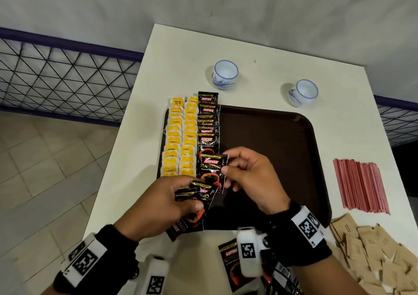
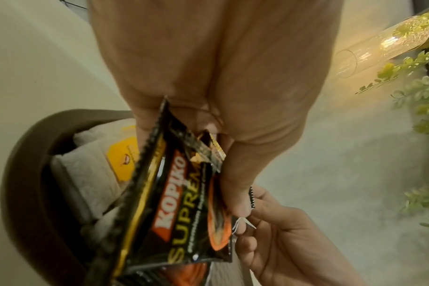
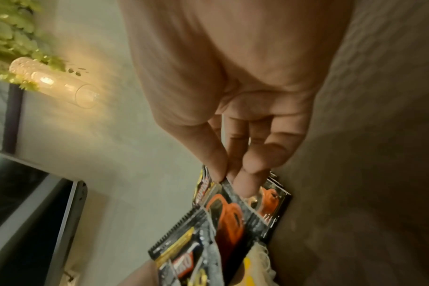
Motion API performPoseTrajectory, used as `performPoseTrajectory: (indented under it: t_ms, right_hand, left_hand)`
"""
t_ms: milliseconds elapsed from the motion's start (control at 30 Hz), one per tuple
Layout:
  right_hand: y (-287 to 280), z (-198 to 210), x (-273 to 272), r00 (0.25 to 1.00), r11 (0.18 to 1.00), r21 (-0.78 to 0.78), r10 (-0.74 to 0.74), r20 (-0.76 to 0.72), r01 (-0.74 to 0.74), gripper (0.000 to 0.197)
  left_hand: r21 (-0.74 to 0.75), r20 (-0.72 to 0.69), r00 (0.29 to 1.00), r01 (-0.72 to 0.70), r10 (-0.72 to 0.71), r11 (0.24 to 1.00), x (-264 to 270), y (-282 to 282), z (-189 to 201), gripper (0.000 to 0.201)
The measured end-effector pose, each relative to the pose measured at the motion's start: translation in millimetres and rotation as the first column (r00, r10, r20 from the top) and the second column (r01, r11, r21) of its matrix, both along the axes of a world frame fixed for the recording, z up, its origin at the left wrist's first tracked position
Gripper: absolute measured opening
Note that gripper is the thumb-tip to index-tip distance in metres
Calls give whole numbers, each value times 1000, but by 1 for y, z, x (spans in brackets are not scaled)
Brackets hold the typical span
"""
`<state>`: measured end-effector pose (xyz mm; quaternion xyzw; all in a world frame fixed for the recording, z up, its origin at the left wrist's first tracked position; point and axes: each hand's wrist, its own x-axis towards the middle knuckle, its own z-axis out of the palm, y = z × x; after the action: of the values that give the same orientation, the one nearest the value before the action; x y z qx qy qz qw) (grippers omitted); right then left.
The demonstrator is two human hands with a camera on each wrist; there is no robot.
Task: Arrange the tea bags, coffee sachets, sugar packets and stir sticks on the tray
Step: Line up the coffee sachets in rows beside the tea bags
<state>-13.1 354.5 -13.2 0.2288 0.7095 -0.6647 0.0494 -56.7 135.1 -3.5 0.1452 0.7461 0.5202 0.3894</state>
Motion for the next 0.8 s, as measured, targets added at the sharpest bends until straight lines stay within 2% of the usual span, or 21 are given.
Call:
performPoseTrajectory:
  t_ms: [133, 233, 333, 467, 800]
  right_hand:
    - [-4, -4, -2, 999, 998, 56, 24, -29, -22, 15]
    - [-3, -5, -3, 1000, 1000, 25, 12, -3, -12, 6]
    - [5, -3, -7, 999, 1000, 13, -20, 32, 20, 9]
    - [21, -4, -17, 995, 996, 67, -70, 69, 65, 13]
    - [12, -18, -44, 986, 983, 185, -15, 164, -15, 16]
  left_hand:
    - [-12, 5, 1000, -22, 22, 1000, -2, 0, -2, 28]
    - [-22, -15, 1000, -20, 20, 1000, -4, -3, -3, 28]
    - [-20, -38, 999, -13, 12, 1000, -5, -6, -1, 31]
    - [-29, -38, 993, -112, 111, 993, -10, -18, 2, 33]
    - [-95, 31, 955, -292, 296, 952, -15, -48, 0, 28]
